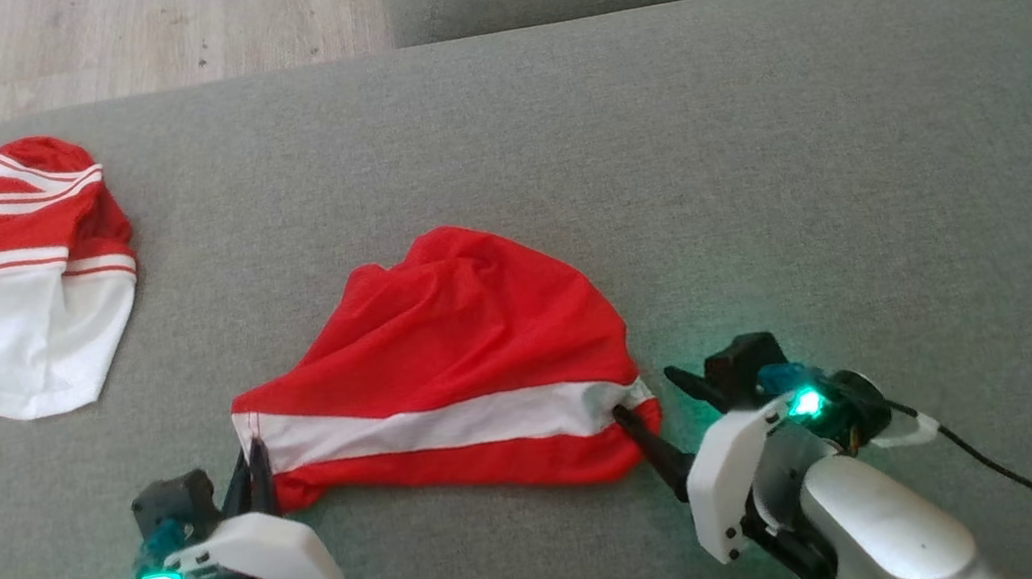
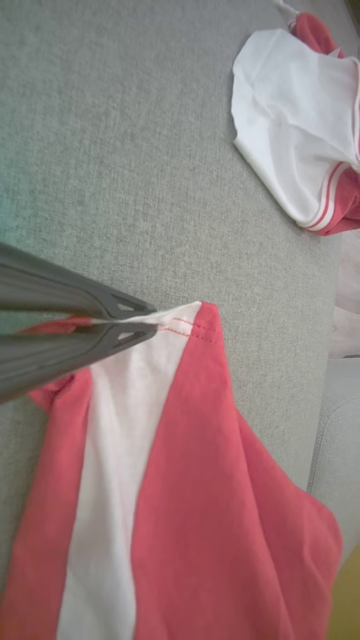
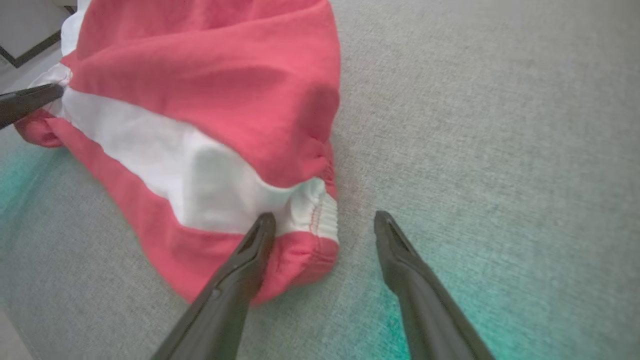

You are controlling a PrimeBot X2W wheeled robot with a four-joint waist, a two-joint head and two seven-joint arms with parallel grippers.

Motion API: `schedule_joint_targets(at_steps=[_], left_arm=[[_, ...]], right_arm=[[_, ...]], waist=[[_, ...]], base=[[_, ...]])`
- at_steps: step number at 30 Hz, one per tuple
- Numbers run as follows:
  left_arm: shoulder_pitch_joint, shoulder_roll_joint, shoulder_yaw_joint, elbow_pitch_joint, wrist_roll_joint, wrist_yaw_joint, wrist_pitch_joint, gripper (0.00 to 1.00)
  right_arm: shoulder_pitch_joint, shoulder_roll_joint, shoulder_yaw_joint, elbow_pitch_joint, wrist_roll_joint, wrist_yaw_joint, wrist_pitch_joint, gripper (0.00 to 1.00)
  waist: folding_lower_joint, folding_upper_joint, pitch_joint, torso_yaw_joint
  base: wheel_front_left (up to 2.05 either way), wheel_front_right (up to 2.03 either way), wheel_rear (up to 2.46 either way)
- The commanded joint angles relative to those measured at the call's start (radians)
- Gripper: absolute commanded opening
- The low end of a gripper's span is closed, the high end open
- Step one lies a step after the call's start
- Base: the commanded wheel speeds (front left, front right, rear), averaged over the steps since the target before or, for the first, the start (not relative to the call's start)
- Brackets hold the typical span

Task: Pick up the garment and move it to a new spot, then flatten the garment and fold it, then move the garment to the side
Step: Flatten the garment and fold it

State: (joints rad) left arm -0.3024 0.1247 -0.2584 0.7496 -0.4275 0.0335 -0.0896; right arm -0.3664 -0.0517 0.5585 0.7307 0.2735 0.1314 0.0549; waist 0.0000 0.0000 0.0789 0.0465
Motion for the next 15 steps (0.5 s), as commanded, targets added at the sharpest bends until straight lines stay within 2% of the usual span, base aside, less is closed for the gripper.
schedule_joint_targets(at_steps=[1,2,3,4,5,7,10,15], left_arm=[[-0.049,0.016,0.027,-0.025,-0.008,-0.004,-0.012,0.00],[-0.049,0.015,0.025,-0.025,-0.009,-0.004,-0.013,0.00],[-0.049,0.015,0.024,-0.024,-0.010,-0.004,-0.014,0.00],[-0.049,0.014,0.023,-0.024,-0.011,-0.004,-0.015,0.00],[-0.049,0.014,0.022,-0.024,-0.012,-0.004,-0.016,0.00],[-0.050,0.012,0.020,-0.024,-0.014,-0.005,-0.018,0.00],[-0.051,0.011,0.019,-0.023,-0.017,-0.005,-0.025,0.00],[-0.047,0.013,0.018,-0.039,-0.020,-0.007,-0.055,0.00]], right_arm=[[-0.044,0.001,0.021,-0.022,0.006,-0.001,0.000,0.91],[-0.050,0.001,0.029,-0.016,0.013,-0.001,0.007,0.77],[-0.055,0.001,0.035,-0.011,0.019,-0.001,0.012,0.57],[-0.060,0.001,0.042,-0.005,0.024,-0.001,0.016,0.45],[-0.065,0.001,0.047,0.000,0.029,-0.001,0.018,0.37],[-0.075,0.001,0.054,0.010,0.038,-0.001,0.020,0.27],[-0.093,0.001,0.058,0.020,0.039,-0.001,0.003,0.00],[-0.109,0.001,0.042,0.015,0.038,-0.001,-0.052,0.00]], waist=[[0.0000,0.0000,0.000,0.000],[0.0000,0.0000,-0.001,0.001],[0.0000,0.0000,-0.001,0.001],[0.0000,0.0000,-0.001,0.001],[0.0000,0.0000,-0.001,0.002],[0.0000,0.0000,0.000,0.003],[0.0000,0.0000,-0.002,0.004],[0.0000,0.0000,-0.015,0.002]], base=[[0.00,0.00,0.00],[0.00,0.00,0.00],[0.00,0.00,0.00],[0.00,0.00,0.00],[0.00,0.00,0.00],[0.00,0.00,0.00],[0.00,0.00,0.00],[0.00,0.00,0.00]])
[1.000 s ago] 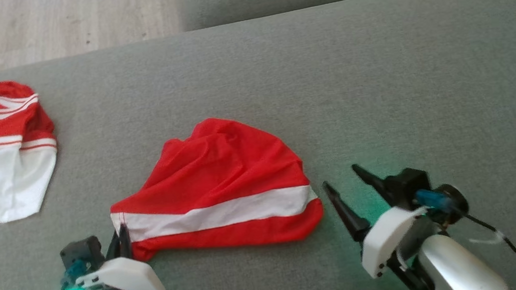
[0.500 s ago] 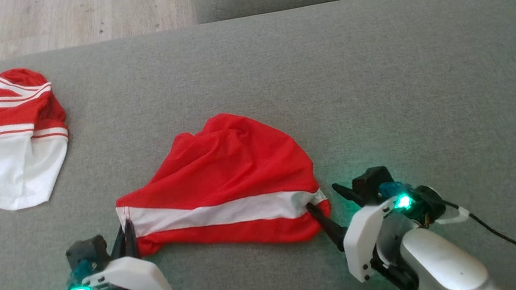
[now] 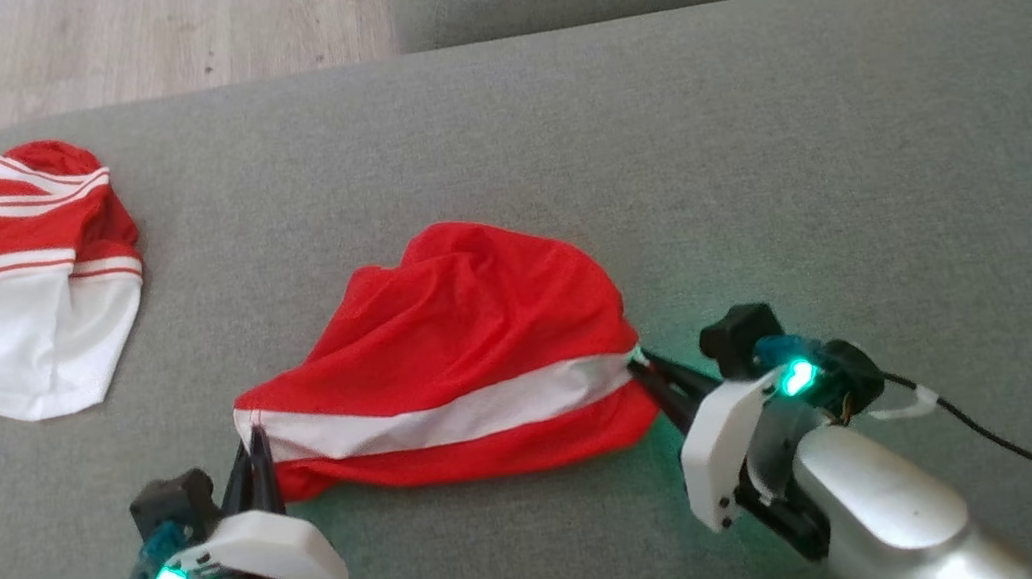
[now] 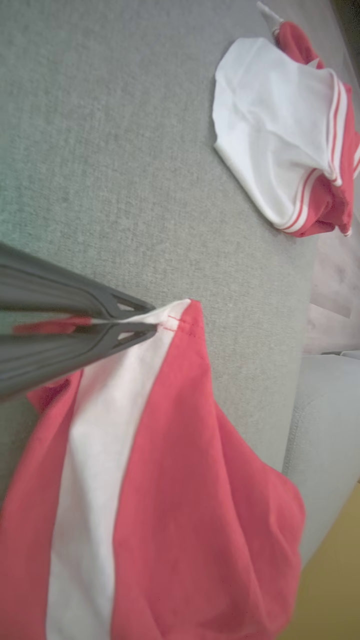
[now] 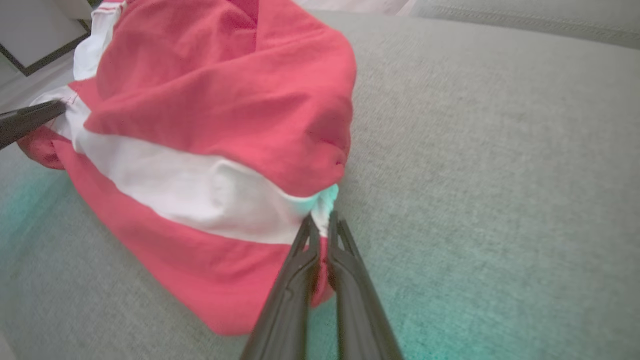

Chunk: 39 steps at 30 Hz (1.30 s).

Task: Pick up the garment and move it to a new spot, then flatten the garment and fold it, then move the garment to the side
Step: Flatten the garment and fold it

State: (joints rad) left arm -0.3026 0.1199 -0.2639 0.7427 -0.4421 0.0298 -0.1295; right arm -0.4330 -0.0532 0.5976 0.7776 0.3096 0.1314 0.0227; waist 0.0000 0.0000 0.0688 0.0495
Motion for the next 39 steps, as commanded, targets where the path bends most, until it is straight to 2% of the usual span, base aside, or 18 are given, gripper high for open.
schedule_joint_targets(at_steps=[1,8,13,21,29,35,39], left_arm=[[-0.046,0.018,0.024,-0.039,-0.006,-0.004,-0.023,0.00],[-0.043,0.030,0.022,-0.162,-0.002,-0.013,-0.072,0.00],[-0.030,0.046,0.017,-0.326,0.005,-0.012,-0.079,0.00],[0.009,0.084,0.003,-0.663,0.029,0.014,-0.031,0.00],[0.027,0.137,-0.001,-0.967,0.046,0.039,0.075,0.00],[-0.022,0.177,0.005,-0.991,0.044,0.028,0.148,0.00],[-0.099,0.186,0.010,-0.933,0.019,-0.003,0.167,0.00]], right_arm=[[-0.044,0.003,-0.005,-0.034,-0.002,-0.001,-0.033,0.00],[-0.030,0.003,-0.102,-0.090,-0.031,-0.001,-0.112,0.00],[0.003,0.000,-0.187,-0.207,-0.057,-0.001,-0.125,0.00],[0.116,-0.035,-0.302,-0.588,-0.095,-0.001,-0.041,0.00],[0.247,-0.044,-0.433,-1.024,-0.151,-0.001,0.154,0.00],[0.255,-0.035,-0.462,-1.141,-0.176,-0.001,0.258,0.00],[0.184,-0.030,-0.457,-1.083,-0.175,-0.001,0.276,0.00]], waist=[[0.0000,0.0000,-0.009,-0.003],[0.0000,0.0000,-0.062,-0.021],[0.0000,0.0000,-0.101,-0.046],[0.0000,0.0000,-0.154,-0.096],[0.0000,0.0000,-0.167,-0.142],[0.0000,0.0000,-0.130,-0.162],[0.0000,0.0000,-0.075,-0.173]], base=[[0.00,0.00,0.00],[0.00,0.00,0.00],[0.00,0.00,0.00],[0.00,0.00,0.00],[0.00,0.00,0.00],[0.00,0.00,0.00],[0.00,0.00,0.00]])
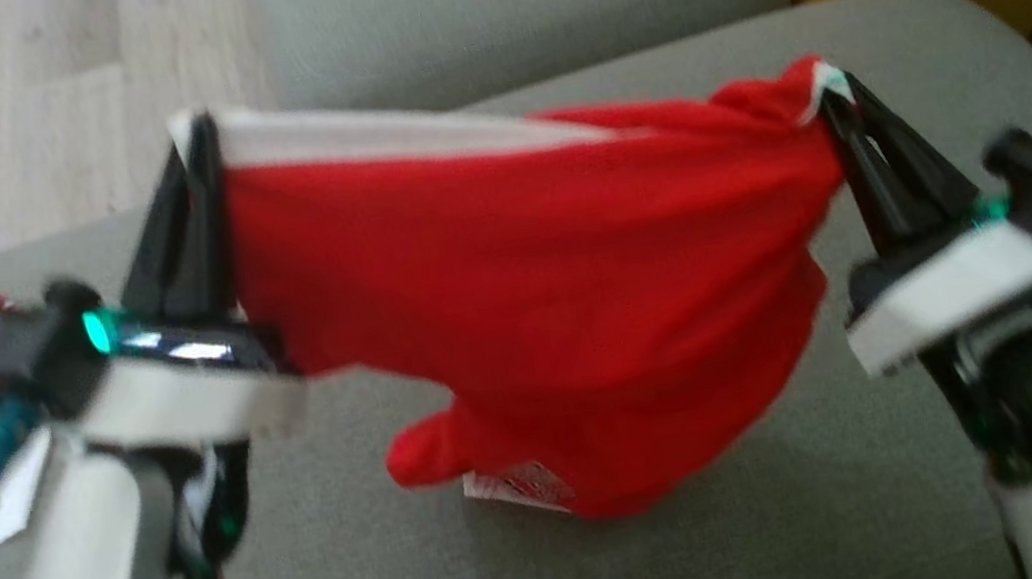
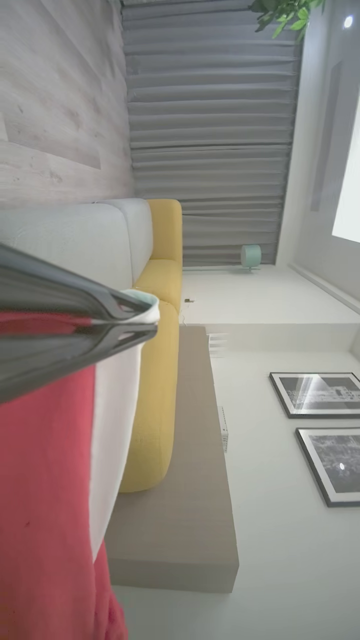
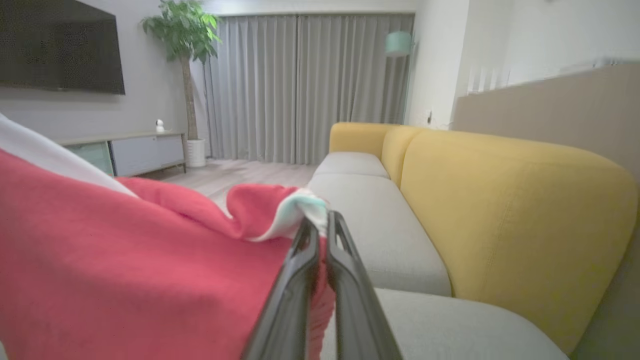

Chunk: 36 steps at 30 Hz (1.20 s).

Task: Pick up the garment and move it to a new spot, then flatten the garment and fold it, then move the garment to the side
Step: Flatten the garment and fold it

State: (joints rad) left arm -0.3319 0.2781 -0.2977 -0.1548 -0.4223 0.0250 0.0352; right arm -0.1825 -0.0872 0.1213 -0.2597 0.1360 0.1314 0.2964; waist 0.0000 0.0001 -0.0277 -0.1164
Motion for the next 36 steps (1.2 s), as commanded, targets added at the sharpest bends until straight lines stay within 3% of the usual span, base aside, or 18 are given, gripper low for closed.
schedule_joint_targets(at_steps=[1,8,14,18,24,28,36], left_arm=[[-0.096,0.028,0.048,-0.012,-0.011,-0.006,0.005,0.00],[-0.431,0.066,0.076,0.218,0.006,-0.082,-0.038,0.00],[-0.763,0.046,0.091,0.444,0.063,-0.090,-0.192,0.00],[-0.866,0.008,0.075,0.539,0.087,-0.099,-0.271,0.00],[-0.789,-0.045,0.043,0.577,0.090,-0.123,-0.295,0.00],[-0.638,-0.073,0.065,0.510,0.087,-0.134,-0.296,0.00],[-0.319,-0.121,0.178,0.278,0.109,-0.147,-0.297,0.00]], right_arm=[[-0.097,0.005,0.024,-0.015,-0.002,-0.001,-0.002,0.00],[-0.478,0.020,0.062,0.295,-0.021,-0.001,-0.095,0.00],[-0.844,0.033,-0.011,0.586,-0.103,-0.001,-0.246,0.00],[-0.964,0.036,-0.053,0.726,-0.117,-0.001,-0.363,0.00],[-0.926,0.037,0.011,0.894,-0.117,-0.001,-0.471,0.00],[-0.834,0.037,0.052,0.967,-0.080,-0.001,-0.515,0.00],[-0.651,0.037,0.072,0.934,-0.002,-0.001,-0.556,0.00]], waist=[[0.0000,-0.0001,0.040,-0.009],[0.0000,-0.0001,0.222,-0.008],[0.0000,-0.0001,0.328,0.006],[0.0000,-0.0001,0.374,0.019],[0.0000,-0.0001,0.442,0.030],[0.0000,-0.0001,0.475,0.026],[0.0000,-0.0001,0.462,0.010]], base=[[0.00,0.00,0.00],[0.00,0.00,0.00],[0.00,0.00,0.00],[0.00,0.00,0.00],[0.00,0.00,0.00],[0.00,0.00,0.00],[0.00,0.00,0.00]])
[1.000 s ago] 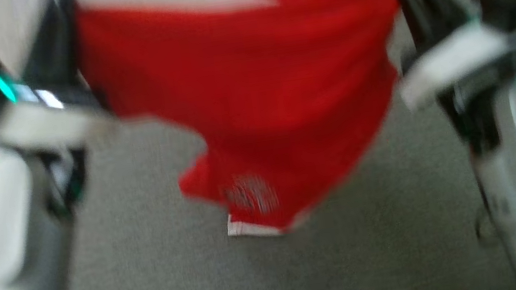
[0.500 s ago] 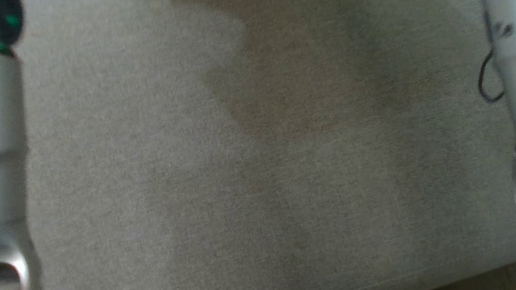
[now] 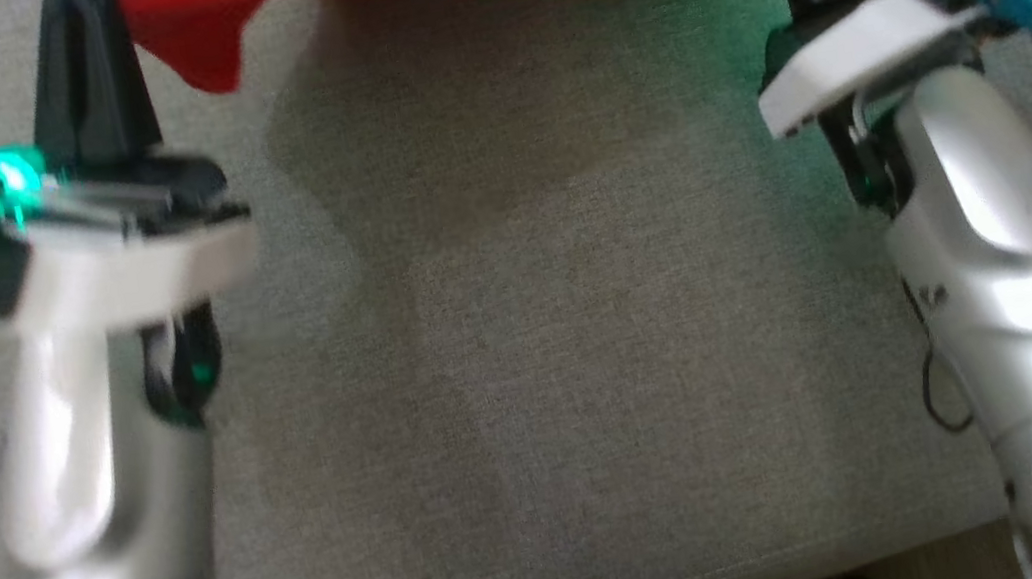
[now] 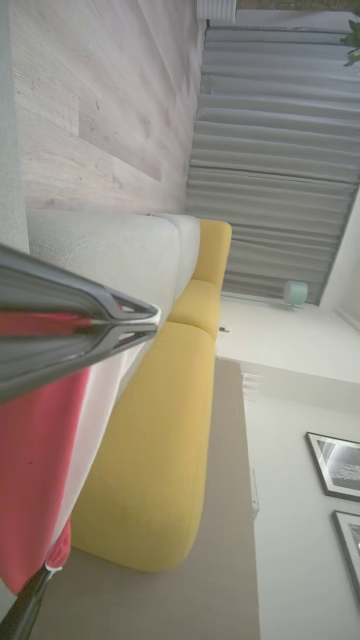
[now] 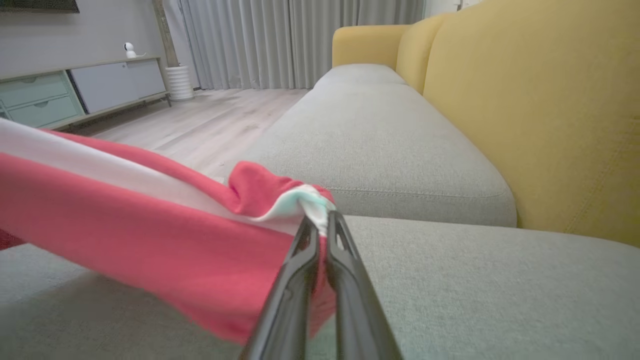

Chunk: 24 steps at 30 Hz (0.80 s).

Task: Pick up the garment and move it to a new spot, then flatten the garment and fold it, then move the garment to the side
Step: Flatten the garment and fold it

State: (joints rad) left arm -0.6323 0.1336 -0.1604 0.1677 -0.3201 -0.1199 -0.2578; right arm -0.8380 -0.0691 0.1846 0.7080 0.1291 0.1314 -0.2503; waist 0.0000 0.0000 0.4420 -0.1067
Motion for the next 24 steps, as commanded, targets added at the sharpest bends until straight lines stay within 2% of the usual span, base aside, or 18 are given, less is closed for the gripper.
schedule_joint_targets(at_steps=[1,10,15,19,24], left_arm=[[0.018,0.012,0.055,-0.079,0.013,-0.003,-0.004,0.00],[0.314,-0.052,0.096,-0.329,0.083,-0.009,-0.004,0.00],[0.473,-0.068,0.077,-0.423,0.101,-0.010,-0.004,0.00],[0.588,-0.072,0.051,-0.444,0.115,-0.010,-0.004,0.00],[0.661,-0.078,0.042,-0.393,0.081,-0.010,-0.004,0.00]], right_arm=[[0.031,0.019,0.004,-0.055,0.008,-0.001,-0.010,0.00],[0.344,0.019,-0.068,-0.322,-0.008,-0.001,-0.011,0.00],[0.541,0.019,-0.116,-0.455,-0.019,-0.001,0.001,0.00],[0.704,0.019,-0.155,-0.600,-0.024,-0.001,0.055,0.00],[0.858,0.019,-0.164,-0.730,-0.001,-0.001,0.142,0.00]], waist=[[0.0000,0.0000,-0.018,0.002],[0.0000,0.0000,-0.153,0.024],[0.0000,0.0000,-0.252,0.029],[0.0000,0.0000,-0.311,0.030],[0.0000,0.0000,-0.346,0.017]], base=[[0.00,0.00,0.00],[0.00,0.00,0.00],[0.00,0.00,0.00],[0.00,0.00,0.00],[0.00,0.00,0.00]])
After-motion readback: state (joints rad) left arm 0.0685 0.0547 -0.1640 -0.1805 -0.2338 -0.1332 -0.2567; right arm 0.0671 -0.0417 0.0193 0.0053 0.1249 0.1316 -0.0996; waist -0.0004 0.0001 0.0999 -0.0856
